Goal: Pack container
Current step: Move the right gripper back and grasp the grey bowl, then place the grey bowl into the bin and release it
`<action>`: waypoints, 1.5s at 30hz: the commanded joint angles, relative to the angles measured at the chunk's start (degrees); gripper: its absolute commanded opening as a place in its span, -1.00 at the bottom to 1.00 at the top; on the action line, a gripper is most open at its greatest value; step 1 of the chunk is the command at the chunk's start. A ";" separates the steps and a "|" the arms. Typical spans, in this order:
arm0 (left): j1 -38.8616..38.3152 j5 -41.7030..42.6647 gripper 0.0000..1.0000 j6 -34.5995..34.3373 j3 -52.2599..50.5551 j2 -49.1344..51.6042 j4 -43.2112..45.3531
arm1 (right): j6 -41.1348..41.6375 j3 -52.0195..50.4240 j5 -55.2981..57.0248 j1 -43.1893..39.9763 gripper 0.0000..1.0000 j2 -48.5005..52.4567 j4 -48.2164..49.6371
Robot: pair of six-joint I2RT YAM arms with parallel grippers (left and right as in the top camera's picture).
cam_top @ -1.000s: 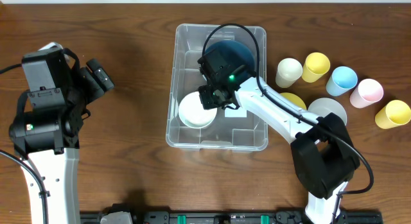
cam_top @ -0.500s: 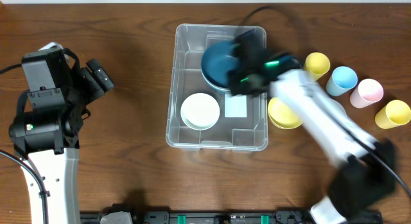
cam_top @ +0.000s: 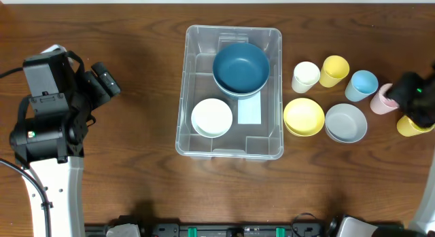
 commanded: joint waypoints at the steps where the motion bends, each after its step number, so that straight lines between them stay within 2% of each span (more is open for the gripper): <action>1: 0.31 -0.46 0.96 -0.09 0.98 -0.20 -0.11 | 0.11 -7.06 -0.90 -3.28 0.41 0.33 2.19; 6: 0.31 -0.46 0.96 -0.09 0.98 -0.20 -0.11 | 0.11 -21.51 -5.86 -3.43 0.26 0.48 12.94; 11: 0.31 -0.46 0.96 -0.09 0.98 -0.20 -0.11 | 1.70 -32.17 -6.08 -1.79 0.34 0.87 23.21; 15: 0.31 -0.46 0.96 -0.09 0.98 -0.20 -0.11 | 2.56 -37.66 -6.19 -1.55 0.33 0.98 30.49; 22: 0.31 -0.46 0.96 -0.09 0.98 -0.20 -0.11 | 4.46 -44.11 -6.67 -1.53 0.14 2.89 40.59; 28: 0.31 -0.46 0.96 -0.09 0.98 -0.20 -0.11 | 5.31 -44.63 -6.71 -1.49 -0.14 5.62 42.64; 30: 0.31 -0.46 0.96 -0.09 0.98 -0.20 -0.11 | 5.53 -44.63 -6.69 -1.49 -0.36 6.19 42.88; 32: 0.31 -0.46 0.96 -0.09 0.98 -0.20 -0.11 | 5.51 -44.61 -6.67 -1.49 -0.70 6.16 42.88; 37: 0.31 -0.46 0.96 -0.09 0.98 -0.20 -0.11 | 5.49 -44.48 -6.71 -1.49 -0.95 4.11 42.12; 41: 0.31 -0.46 0.96 -0.09 0.98 -0.20 -0.11 | 5.46 -42.75 -6.91 -1.46 -0.97 -1.46 37.38; 45: 0.31 -0.46 0.96 -0.09 0.98 -0.20 -0.11 | 5.14 -37.55 -6.88 0.20 -0.98 -9.25 28.24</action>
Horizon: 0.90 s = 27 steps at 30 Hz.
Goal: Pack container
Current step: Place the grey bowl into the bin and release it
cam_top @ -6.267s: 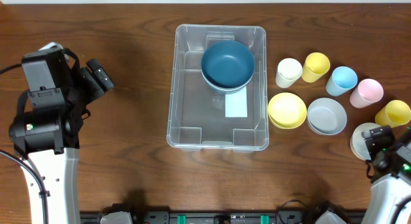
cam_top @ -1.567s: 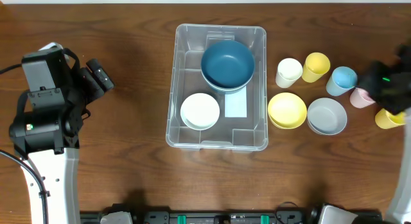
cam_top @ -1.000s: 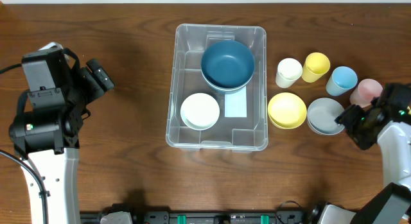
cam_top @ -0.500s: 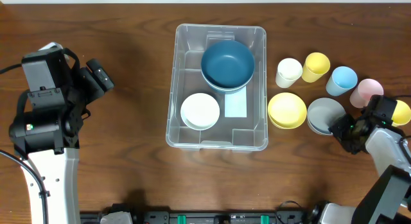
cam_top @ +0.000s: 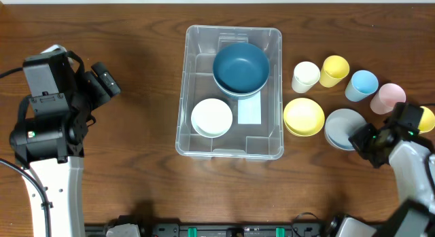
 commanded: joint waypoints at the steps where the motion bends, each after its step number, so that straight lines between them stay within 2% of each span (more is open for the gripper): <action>1: 0.31 -0.48 0.96 -0.09 0.98 -0.20 -0.07 | -0.63 6.75 -0.02 2.73 -0.97 -7.08 -5.01; 6: 0.31 -0.48 0.96 -0.09 0.98 -0.20 -0.07 | -2.78 18.71 0.59 11.52 -0.97 -12.72 -14.27; 11: 0.31 -0.48 0.96 -0.09 0.98 -0.20 -0.07 | -4.50 28.85 0.17 25.42 -0.97 -11.69 -16.61; 16: 0.31 -0.48 0.96 -0.09 0.98 -0.20 -0.07 | -3.30 31.32 0.17 40.46 -0.97 -6.16 -12.22; 21: 0.31 -0.48 0.96 -0.09 0.98 -0.20 -0.07 | -1.57 31.32 -0.04 52.76 -0.98 5.95 -5.11; 27: 0.31 -0.48 0.96 -0.09 0.98 -0.20 -0.07 | -2.12 31.34 0.28 60.87 -0.98 19.65 4.15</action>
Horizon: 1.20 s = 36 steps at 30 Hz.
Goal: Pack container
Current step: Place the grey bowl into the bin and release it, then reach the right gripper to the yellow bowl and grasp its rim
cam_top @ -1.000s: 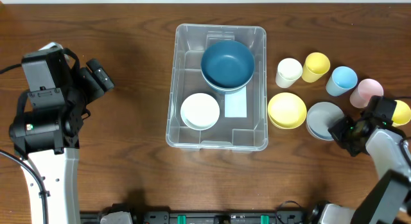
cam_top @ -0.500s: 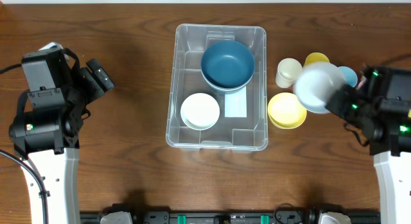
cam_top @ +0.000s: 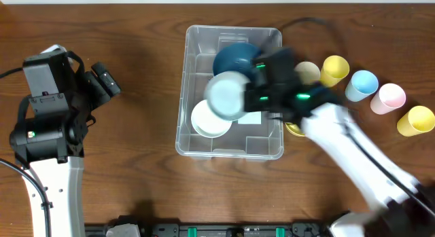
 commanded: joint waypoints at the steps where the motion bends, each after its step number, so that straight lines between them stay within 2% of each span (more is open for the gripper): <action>1: 0.31 -0.46 0.96 -0.09 0.98 -0.20 -0.09 | 0.17 0.39 0.46 2.82 -0.97 5.57 2.82; 6: 0.31 -0.46 0.96 -0.09 0.98 -0.20 -0.09 | 0.00 0.39 -5.44 2.84 -0.98 11.45 5.18; 7: 0.31 -0.46 0.96 -0.09 0.98 -0.20 -0.09 | -0.92 0.39 -6.60 2.84 -0.80 11.91 5.33; 8: 0.31 -0.46 0.96 -0.09 0.98 -0.20 -0.09 | -1.62 0.39 -6.84 2.84 -0.49 11.91 5.35; 12: 0.31 -0.46 0.96 -0.09 0.98 -0.20 -0.09 | -5.86 0.48 -6.67 2.49 -0.04 8.74 7.32; 19: 0.31 -0.46 0.96 -0.09 0.98 -0.20 -0.09 | -5.75 0.52 0.15 -2.82 0.05 -5.62 3.50; 26: 0.31 -0.46 0.96 -0.09 0.98 -0.20 -0.09 | -5.03 0.50 2.89 -15.63 0.07 -20.00 -12.44; 31: 0.31 -0.46 0.96 -0.09 0.98 -0.20 -0.09 | -4.96 -0.22 4.55 -22.60 0.18 -22.43 -26.62; 33: 0.31 -0.46 0.96 -0.09 0.98 -0.20 -0.09 | -4.94 -2.56 5.92 -23.37 0.25 -22.23 -28.98; 36: 0.31 -0.46 0.96 -0.09 0.98 -0.20 -0.09 | -3.45 -8.81 7.39 -23.47 0.26 -22.05 -28.11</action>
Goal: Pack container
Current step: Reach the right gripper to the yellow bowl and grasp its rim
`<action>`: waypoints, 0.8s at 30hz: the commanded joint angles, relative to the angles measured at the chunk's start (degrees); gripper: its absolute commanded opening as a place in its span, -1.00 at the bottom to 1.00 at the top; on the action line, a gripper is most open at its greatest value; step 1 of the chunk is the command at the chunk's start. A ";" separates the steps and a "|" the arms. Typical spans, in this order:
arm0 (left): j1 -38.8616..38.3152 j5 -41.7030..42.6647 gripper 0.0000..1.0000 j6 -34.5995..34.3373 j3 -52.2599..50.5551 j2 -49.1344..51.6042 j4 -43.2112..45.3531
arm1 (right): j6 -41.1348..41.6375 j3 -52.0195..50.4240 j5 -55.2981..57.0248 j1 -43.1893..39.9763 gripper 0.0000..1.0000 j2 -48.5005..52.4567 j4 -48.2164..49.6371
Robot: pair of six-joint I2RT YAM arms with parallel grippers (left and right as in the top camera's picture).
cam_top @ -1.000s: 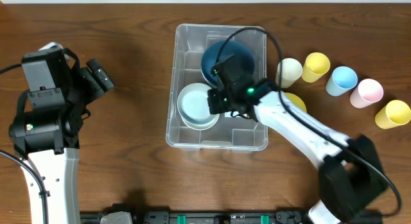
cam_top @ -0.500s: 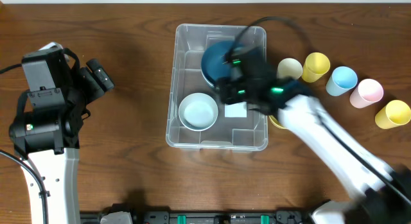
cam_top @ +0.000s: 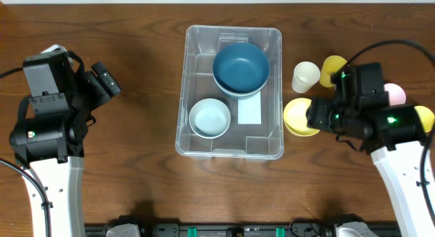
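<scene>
The clear plastic container (cam_top: 231, 30) stands mid-table. Inside it, a large dark blue bowl (cam_top: 240, 67) sits at the back. A pale grey bowl (cam_top: 209, 118) is nested in a white bowl at the front left. On the table to the right of the container lies a yellow bowl (cam_top: 296, 118). My right gripper (cam_top: 315, 116) hovers over that bowl's right side, jaws apart and holding nothing. My left gripper (cam_top: 107, 81) rests far to the left, away from everything, with no gap showing between its fingers.
A pale blue card (cam_top: 249, 111) lies flat in the container. Behind the yellow bowl stand a cream cup (cam_top: 306, 77) and a yellow cup (cam_top: 333, 62). A pink cup (cam_top: 397, 94) and another yellow cup (cam_top: 425, 116) peek out behind my right arm.
My right gripper held the grey bowl above the container; now the bowl sits in the white bowl. The gripper is back at the right, over the yellow bowl. The left arm is unchanged.
The grey bowl lay on the table beside the yellow one, with my right gripper far right among the cups. Then the gripper was at the grey bowl's edge. Then it held the bowl over the container. Now the bowl is nested inside.
</scene>
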 commanded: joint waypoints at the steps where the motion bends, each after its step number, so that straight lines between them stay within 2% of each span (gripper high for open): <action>1: 0.31 -0.46 0.96 -0.09 0.98 -0.20 -0.07 | 2.69 -7.41 3.39 -0.46 0.27 0.72 1.27; 6: 0.31 -0.46 0.96 -0.09 0.98 -0.20 -0.07 | 7.82 -18.88 4.02 -2.03 0.31 0.92 12.17; 9: 0.31 -0.46 0.96 -0.09 0.98 -0.20 -0.07 | 8.50 -23.06 2.10 -3.41 0.26 1.57 18.56; 11: 0.31 -0.46 0.96 -0.09 0.98 -0.20 -0.07 | 8.48 -23.67 0.79 -4.17 0.21 2.51 21.27; 17: 0.31 -0.46 0.96 -0.09 0.98 -0.20 -0.07 | 11.82 -23.65 0.76 -4.94 0.22 7.32 25.07; 24: 0.31 -0.46 0.96 -0.09 0.98 -0.20 -0.07 | 12.55 -23.65 -0.11 -5.29 0.16 17.81 32.61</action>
